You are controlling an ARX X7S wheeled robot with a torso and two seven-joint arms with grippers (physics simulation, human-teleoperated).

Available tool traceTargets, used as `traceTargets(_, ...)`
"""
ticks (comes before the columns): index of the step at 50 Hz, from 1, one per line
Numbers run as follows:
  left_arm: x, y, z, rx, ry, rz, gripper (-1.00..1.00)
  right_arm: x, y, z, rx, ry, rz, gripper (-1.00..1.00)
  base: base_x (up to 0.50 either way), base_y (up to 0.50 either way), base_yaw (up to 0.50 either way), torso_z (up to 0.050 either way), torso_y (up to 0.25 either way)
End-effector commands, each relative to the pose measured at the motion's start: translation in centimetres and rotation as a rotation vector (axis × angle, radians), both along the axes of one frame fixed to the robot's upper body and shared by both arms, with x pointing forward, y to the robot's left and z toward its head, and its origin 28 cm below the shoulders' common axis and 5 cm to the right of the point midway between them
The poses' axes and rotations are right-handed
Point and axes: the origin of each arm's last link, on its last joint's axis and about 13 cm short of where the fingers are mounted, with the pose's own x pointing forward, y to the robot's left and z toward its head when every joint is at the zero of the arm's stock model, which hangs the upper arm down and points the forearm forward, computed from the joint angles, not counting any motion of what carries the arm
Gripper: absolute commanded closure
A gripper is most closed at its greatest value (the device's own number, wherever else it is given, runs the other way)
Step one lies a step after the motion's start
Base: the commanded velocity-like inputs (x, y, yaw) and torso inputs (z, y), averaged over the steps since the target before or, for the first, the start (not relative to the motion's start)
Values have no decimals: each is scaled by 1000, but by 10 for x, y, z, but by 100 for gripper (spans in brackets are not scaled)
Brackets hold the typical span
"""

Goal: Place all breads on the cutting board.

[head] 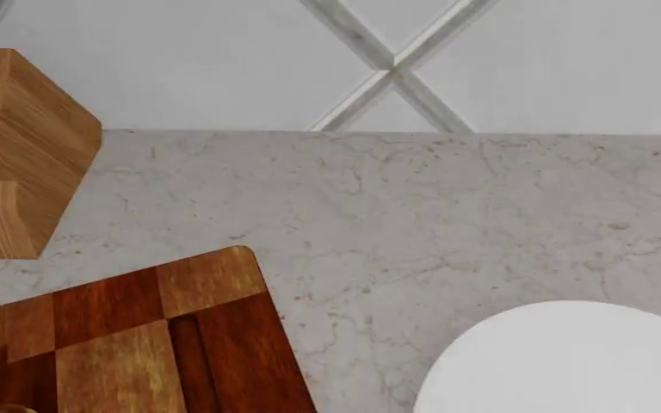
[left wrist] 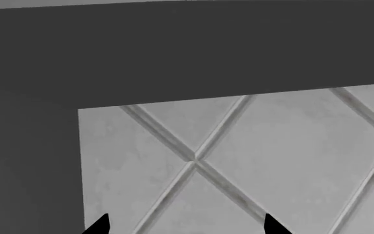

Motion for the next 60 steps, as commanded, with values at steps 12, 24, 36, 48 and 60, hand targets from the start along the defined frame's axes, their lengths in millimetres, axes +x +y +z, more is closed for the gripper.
traceTargets(12, 8, -3, -2, -2, -6, -38, -100, -17, -62, -14, 54, 45, -346, -100, 0, 0, 0, 0, 0)
traceTargets(24, 11, -5, -3, 0, -1, -44, -100, -24, -82, -24, 80, 99, -530, -100, 0, 0, 0, 0, 0)
traceTargets(36, 12, -9, -3, 13, 0, -48, -100, -31, -105, -20, 118, 107, -616, -100, 0, 0, 0, 0, 0)
traceTargets(48, 25, -19, -1, 13, -5, -66, -100, -32, -126, -13, 148, 122, -674, -100, 0, 0, 0, 0, 0)
traceTargets(60, 28, -22, -4, 19, 4, -59, -100, -34, -147, -32, 199, 159, -755, -100, 0, 0, 0, 0, 0)
